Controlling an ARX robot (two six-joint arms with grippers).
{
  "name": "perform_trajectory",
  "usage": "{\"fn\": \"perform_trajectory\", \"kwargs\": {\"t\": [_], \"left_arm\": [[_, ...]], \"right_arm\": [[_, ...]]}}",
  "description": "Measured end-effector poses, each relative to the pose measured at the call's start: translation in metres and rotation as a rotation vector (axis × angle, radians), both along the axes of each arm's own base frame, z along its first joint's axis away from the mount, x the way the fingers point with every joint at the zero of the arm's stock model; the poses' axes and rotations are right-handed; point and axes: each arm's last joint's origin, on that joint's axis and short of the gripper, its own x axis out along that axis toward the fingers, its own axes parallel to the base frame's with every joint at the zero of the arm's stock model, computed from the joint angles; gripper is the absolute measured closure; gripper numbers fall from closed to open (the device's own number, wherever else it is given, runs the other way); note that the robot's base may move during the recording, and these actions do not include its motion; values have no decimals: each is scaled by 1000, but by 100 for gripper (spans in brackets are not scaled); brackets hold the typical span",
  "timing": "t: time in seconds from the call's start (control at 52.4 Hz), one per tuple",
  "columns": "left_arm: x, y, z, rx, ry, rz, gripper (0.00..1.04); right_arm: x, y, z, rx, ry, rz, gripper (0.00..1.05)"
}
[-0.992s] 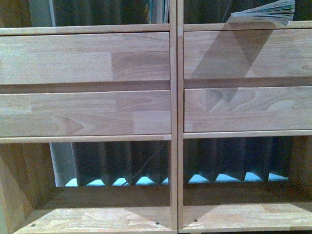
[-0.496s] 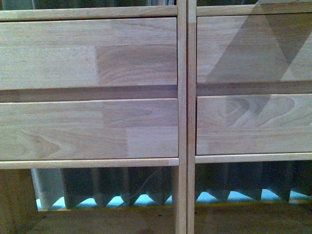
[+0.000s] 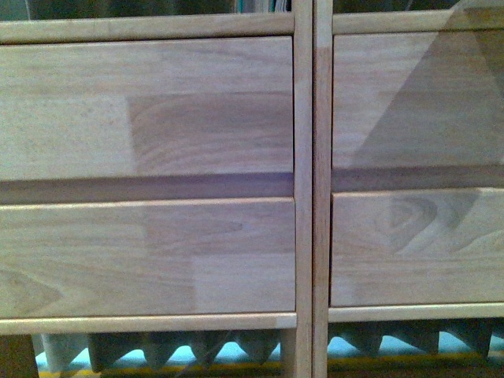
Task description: Organize books on shelf
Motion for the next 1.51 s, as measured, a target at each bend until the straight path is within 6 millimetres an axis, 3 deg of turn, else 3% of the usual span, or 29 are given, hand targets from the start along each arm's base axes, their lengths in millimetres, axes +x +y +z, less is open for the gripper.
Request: {"fn": "perform_trajectory", "kwargs": {"t": [0.496, 0.572, 0.668, 0.859, 1.03, 1.145, 1.278, 1.507], "left_arm": [[0, 0, 0, 0, 0, 0, 7], [0, 0, 0, 1, 0, -2, 7], [0, 0, 0, 0, 0, 0, 7], [0, 0, 0, 0, 0, 0, 7], [0, 0, 0, 0, 0, 0, 7], [0, 0, 0, 0, 0, 0, 7], [0, 0, 0, 0, 0, 0, 7], [0, 0, 0, 0, 0, 0, 7]], "right_arm": [[0, 0, 0, 0, 0, 3, 7], [3, -2, 5, 186, 180, 237, 7], [13, -5, 27, 385, 189, 313, 7], [52, -4, 91, 799, 60, 323, 7], [99, 4, 117, 1155, 52, 297, 7], [131, 8, 115, 1299, 111, 243, 7], [152, 8, 113, 1346, 122, 197, 7], [189, -11, 108, 1382, 93, 78, 7]]}}
